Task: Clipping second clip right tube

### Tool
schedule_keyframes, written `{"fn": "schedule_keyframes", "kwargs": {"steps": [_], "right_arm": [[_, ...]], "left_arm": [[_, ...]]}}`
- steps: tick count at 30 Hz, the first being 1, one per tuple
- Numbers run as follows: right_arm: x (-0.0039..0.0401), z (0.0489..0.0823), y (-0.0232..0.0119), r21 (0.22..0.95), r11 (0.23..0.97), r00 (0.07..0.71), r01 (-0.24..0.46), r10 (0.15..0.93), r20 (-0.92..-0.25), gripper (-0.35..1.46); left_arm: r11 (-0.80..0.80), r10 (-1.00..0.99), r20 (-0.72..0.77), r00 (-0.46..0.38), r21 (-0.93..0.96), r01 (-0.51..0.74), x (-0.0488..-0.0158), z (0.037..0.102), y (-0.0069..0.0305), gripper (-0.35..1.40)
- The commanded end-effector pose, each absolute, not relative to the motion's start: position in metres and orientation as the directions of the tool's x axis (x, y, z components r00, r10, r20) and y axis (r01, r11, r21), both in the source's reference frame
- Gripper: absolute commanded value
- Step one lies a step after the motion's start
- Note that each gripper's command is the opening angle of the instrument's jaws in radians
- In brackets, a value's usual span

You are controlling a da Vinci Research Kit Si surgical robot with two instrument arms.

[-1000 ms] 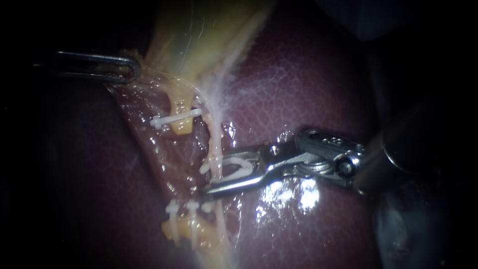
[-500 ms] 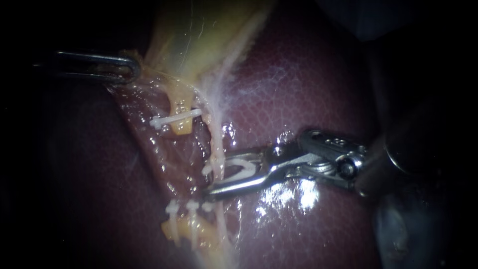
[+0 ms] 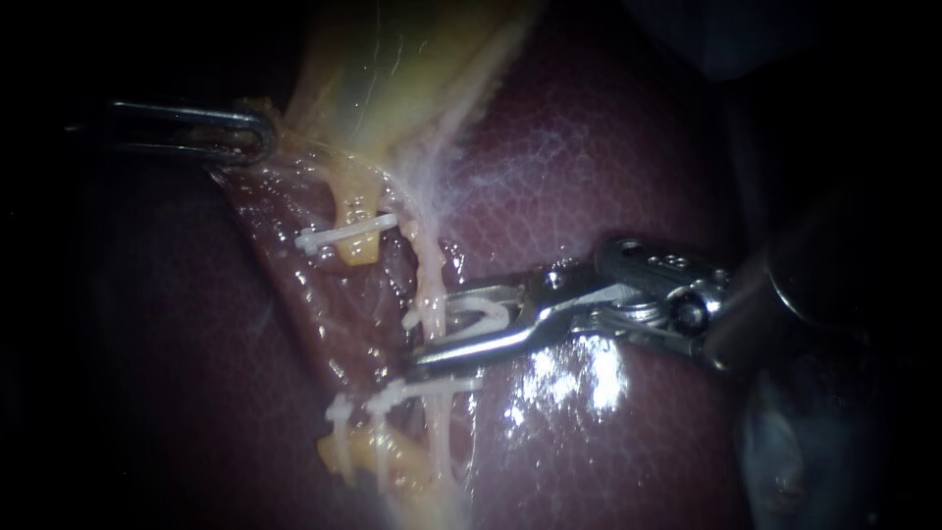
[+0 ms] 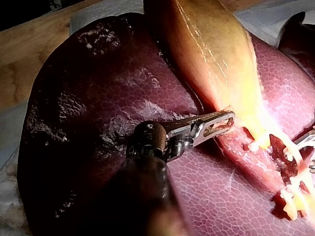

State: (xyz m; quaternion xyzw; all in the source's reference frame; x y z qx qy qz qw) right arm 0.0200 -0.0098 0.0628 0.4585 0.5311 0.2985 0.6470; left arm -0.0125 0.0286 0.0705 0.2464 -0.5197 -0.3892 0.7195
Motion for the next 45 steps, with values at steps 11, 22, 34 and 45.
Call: {"fn": "schedule_keyframes", "kwargs": {"steps": [11, 22, 34, 45], "right_arm": [[0.0213, 0.062, -0.0121, 0.938, 0.31, 0.253, 0.158, 0.905, -0.342, 0.49], [0.0219, 0.0617, -0.0122, 0.944, 0.275, 0.222, 0.179, 0.924, -0.312, 0.43], [0.0216, 0.0616, -0.0122, 0.949, 0.238, 0.246, 0.207, 0.926, -0.286, -0.35], [0.0216, 0.0615, -0.0121, 0.948, 0.237, 0.245, 0.211, 0.926, -0.286, -0.35]], "left_arm": [[0.575, -0.816, 0.556, 0.157, 0.759, 0.304, -0.0125, 0.0705, 0.0286, -0.35], [0.576, -0.816, 0.556, 0.157, 0.759, 0.304, -0.0125, 0.0705, 0.0286, -0.35], [0.576, -0.816, 0.556, 0.157, 0.759, 0.304, -0.0126, 0.0705, 0.0286, -0.35], [0.576, -0.816, 0.556, 0.157, 0.759, 0.304, -0.0126, 0.0705, 0.0286, -0.35]]}}
